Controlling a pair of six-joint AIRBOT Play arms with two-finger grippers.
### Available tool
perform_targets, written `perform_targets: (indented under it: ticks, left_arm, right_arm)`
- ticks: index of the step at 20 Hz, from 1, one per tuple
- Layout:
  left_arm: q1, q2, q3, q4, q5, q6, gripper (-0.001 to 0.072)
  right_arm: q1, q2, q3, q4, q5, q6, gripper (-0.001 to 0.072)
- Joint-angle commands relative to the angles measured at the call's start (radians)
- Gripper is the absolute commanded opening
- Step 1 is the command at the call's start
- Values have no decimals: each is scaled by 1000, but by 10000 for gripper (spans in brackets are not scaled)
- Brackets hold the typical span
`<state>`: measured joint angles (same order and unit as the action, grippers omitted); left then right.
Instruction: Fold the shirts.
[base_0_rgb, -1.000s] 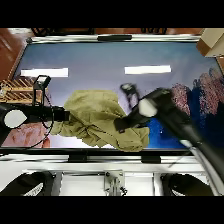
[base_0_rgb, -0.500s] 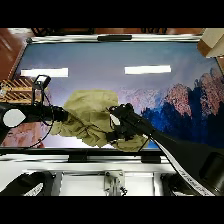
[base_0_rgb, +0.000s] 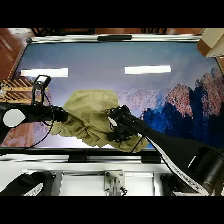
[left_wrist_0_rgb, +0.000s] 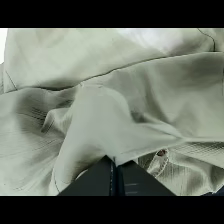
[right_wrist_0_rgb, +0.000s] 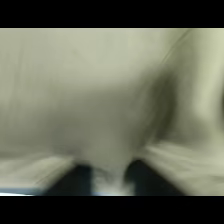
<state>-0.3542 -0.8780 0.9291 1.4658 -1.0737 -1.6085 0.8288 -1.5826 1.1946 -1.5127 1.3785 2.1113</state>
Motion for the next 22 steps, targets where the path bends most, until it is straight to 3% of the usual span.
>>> perform_targets:
  ticks: [1,6,11,12,15,18,22]
  left_arm:
    - [0,-1,0,0,0,0,42]
    - [0,0,0,0,0,0,42]
    - [0,2,29,-1,-4,-1,42]
    - [0,2,45,-1,-4,-5,42]
    - [0,5,131,-3,-31,-82,43]
    - [1,34,275,2,-66,-87,42]
    - [1,117,426,141,-86,-89,42]
  right_arm:
    - [0,-3,1,-10,13,6,100]
    - [-1,143,3,-61,50,-34,100]
    - [-1,382,87,-77,79,-198,94]
    - [-1,423,126,-100,76,-201,58]
    - [-1,506,248,-145,25,-199,57]
    - [-1,528,362,-143,-31,-198,57]
    - [-1,528,429,-138,-35,-180,57]
